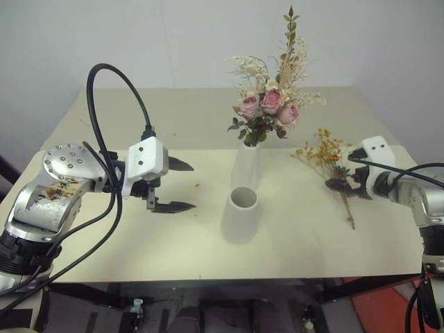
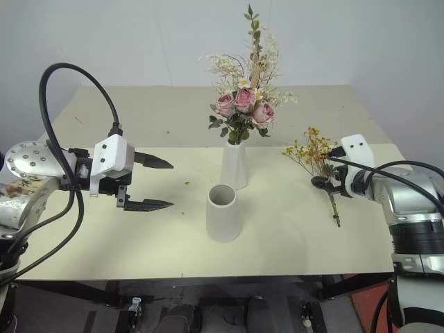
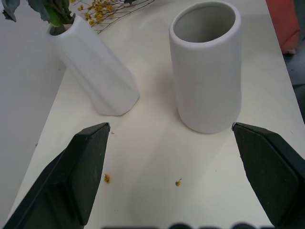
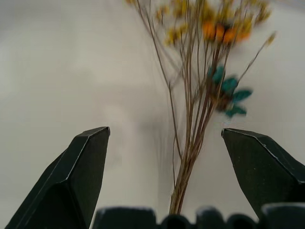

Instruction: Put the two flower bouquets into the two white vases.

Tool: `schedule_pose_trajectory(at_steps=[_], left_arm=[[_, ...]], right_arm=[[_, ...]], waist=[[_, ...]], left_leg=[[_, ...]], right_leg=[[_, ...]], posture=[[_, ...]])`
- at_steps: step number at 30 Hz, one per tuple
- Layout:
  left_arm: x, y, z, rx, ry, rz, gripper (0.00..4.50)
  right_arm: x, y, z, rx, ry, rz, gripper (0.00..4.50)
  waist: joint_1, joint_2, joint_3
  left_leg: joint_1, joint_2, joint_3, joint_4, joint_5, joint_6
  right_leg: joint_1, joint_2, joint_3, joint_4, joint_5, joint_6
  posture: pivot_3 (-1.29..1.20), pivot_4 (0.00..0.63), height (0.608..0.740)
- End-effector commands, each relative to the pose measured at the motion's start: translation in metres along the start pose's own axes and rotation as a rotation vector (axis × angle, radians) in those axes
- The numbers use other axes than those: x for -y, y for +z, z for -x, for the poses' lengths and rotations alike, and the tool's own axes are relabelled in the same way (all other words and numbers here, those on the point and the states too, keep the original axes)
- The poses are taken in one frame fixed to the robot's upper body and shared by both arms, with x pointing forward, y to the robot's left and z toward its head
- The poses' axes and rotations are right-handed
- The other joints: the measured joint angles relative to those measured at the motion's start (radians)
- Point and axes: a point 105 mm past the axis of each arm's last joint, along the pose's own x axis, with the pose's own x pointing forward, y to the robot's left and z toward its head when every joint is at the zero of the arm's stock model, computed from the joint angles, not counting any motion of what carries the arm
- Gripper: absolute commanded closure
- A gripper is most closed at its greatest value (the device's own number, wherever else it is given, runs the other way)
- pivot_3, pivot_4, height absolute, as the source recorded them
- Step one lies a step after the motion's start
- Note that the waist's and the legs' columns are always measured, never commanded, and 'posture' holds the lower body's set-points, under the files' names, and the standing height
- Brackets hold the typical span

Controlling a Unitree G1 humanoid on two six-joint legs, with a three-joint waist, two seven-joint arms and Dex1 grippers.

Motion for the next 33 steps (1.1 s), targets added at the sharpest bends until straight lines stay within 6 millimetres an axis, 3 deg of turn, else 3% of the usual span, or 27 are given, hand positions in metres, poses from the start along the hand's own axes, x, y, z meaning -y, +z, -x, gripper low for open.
schedule_pose_trajectory(at_steps=[1, 8, 11, 22, 29, 33], left_arm=[[0.001, 0.008, 0.005, 0.009, 0.012, -0.030, 0.00], [0.005, 0.010, 0.006, 0.014, 0.018, -0.027, 0.00], [0.006, 0.011, 0.007, 0.015, 0.021, -0.026, 0.00], [0.005, 0.008, 0.009, 0.008, 0.049, -0.011, 0.00], [0.004, 0.007, 0.011, 0.005, 0.057, -0.008, 0.00], [0.003, 0.008, 0.014, 0.021, 0.062, 0.005, 0.00]], right_arm=[[0.011, 0.010, 0.000, 0.006, -0.021, 0.019, 0.06], [0.023, 0.012, -0.016, -0.015, -0.023, -0.021, 0.06], [0.021, 0.013, -0.022, -0.035, -0.002, -0.027, 0.61], [0.029, 0.011, -0.029, -0.071, -0.023, -0.044, 4.33], [0.042, 0.022, -0.019, 0.009, -0.120, -0.099, 4.43], [0.062, 0.052, 0.011, 0.279, -0.332, -0.138, 4.43]], waist=[[-0.001, 0.000, 0.000], [-0.005, 0.000, 0.000], [-0.005, 0.000, 0.000], [-0.003, 0.000, 0.000], [-0.004, 0.000, 0.000], [-0.001, 0.000, 0.000]], left_leg=[[0.000, 0.000, 0.000, 0.000, 0.000, 0.000], [-0.001, 0.000, 0.000, 0.000, 0.000, 0.000], [-0.001, 0.000, 0.000, 0.000, 0.000, 0.000], [-0.002, 0.000, 0.000, 0.000, 0.000, 0.000], [-0.001, 0.000, 0.000, 0.000, 0.000, 0.000], [-0.001, 0.000, 0.000, 0.000, 0.000, 0.000]], right_leg=[[0.000, 0.000, 0.000, -0.001, 0.000, 0.000], [0.000, 0.001, 0.000, -0.004, 0.003, 0.002], [0.000, 0.001, 0.000, -0.004, 0.003, 0.001], [0.000, 0.000, 0.000, -0.005, 0.004, 0.001], [0.000, 0.001, 0.000, -0.004, 0.004, 0.001], [0.000, 0.001, 0.001, -0.004, 0.004, 0.000]], posture=[[0.00, 0.150, 0.740], [0.00, 0.150, 0.740], [0.00, 0.150, 0.740], [0.00, 0.150, 0.740], [0.00, 0.150, 0.740], [0.00, 0.150, 0.740]])
